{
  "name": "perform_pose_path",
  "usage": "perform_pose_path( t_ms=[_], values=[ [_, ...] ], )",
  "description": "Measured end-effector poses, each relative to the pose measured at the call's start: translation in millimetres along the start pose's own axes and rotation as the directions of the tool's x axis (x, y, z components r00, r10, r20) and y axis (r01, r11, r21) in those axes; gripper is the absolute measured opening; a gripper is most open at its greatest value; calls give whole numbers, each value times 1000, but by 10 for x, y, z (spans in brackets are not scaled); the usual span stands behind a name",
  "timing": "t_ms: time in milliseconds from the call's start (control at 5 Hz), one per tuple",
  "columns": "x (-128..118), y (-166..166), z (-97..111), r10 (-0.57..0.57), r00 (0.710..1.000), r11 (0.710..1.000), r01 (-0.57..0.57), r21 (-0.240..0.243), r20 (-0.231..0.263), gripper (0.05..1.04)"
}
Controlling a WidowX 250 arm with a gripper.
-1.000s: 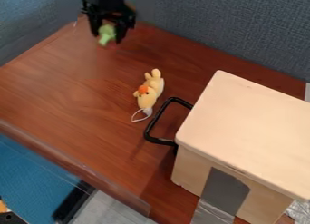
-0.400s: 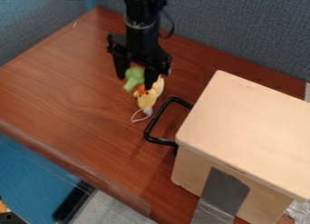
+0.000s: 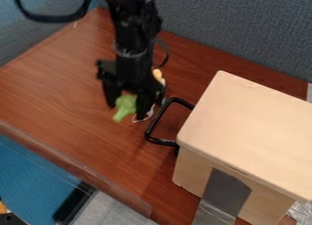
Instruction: Move the broccoli below the duck
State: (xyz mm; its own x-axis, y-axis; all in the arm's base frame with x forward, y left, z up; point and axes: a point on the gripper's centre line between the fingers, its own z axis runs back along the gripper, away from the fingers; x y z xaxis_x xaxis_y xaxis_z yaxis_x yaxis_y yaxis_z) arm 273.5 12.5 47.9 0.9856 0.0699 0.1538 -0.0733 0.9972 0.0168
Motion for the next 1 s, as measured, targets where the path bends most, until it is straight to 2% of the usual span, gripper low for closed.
perform_pose_path(
  t_ms=[400, 600, 800, 1000],
  values=[
    [-304, -19, -156, 35, 999, 999, -35, -17, -26, 727],
    [-332, 56, -351, 76, 996, 997, -78, -20, -50, 727],
    [-353, 55, -440, 78, 995, 997, -80, -22, -67, 788],
    [-371, 68, -421, 84, 993, 996, -85, -11, -77, 1005]
  ],
)
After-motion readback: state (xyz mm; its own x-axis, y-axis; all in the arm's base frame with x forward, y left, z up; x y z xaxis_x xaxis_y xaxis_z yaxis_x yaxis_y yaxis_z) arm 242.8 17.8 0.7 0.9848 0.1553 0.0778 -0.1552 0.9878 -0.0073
